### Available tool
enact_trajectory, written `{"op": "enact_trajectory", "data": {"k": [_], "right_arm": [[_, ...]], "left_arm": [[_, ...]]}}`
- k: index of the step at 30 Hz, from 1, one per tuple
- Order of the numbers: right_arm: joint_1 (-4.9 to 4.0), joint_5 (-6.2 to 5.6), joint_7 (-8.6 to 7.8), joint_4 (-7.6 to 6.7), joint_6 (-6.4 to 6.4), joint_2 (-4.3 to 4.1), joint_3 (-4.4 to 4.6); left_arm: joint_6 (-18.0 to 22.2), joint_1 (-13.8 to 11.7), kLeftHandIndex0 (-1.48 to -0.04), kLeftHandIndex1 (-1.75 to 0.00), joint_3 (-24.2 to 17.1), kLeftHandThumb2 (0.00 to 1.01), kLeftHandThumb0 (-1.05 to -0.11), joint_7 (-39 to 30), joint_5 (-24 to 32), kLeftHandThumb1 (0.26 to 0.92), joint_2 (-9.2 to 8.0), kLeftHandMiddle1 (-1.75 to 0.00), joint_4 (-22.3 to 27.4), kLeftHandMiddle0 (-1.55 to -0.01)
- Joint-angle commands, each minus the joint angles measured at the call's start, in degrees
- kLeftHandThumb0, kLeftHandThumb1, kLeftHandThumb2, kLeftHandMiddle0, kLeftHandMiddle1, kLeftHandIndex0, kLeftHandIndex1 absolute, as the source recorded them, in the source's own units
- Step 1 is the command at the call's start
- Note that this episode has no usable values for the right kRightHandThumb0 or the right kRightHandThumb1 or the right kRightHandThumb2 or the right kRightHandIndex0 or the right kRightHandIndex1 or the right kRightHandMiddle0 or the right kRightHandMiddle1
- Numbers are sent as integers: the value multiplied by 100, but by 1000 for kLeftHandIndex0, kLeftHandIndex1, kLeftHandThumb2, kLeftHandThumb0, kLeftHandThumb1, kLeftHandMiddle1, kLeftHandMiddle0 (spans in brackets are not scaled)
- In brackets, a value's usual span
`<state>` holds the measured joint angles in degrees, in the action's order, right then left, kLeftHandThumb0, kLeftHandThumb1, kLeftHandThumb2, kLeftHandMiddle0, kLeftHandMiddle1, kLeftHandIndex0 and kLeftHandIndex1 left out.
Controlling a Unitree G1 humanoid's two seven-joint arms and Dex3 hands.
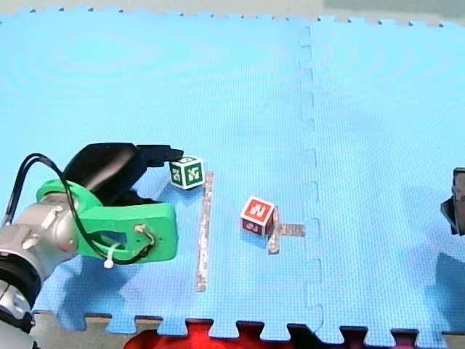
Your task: Stack cube left
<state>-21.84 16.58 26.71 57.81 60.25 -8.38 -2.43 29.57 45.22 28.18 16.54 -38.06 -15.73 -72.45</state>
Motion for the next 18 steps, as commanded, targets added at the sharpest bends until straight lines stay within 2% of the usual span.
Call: {"op": "enact_trajectory", "data": {"k": [1, 10, 14, 18], "right_arm": [[-5, -18, 22, 13, 44, -23, -14], [64, -7, 69, -55, 56, -21, -25], [104, 38, 145, -94, 13, -15, -27], [106, 111, 277, -95, -36, -2, -22]], "left_arm": [[-55, 88, -567, 0, 66, 14, -1009, -30, -65, 872, 44, -1746, -5, -930], [-40, 269, -574, -4, 144, 7, -1022, 23, -115, 874, 182, -1746, -12, -986], [-39, 296, -579, -6, 108, 5, -1024, -114, -50, 874, 195, -1746, -18, -995], [7, 294, -584, -7, 83, 4, -1030, -161, -17, 874, 194, -1746, -10, -998]]}}
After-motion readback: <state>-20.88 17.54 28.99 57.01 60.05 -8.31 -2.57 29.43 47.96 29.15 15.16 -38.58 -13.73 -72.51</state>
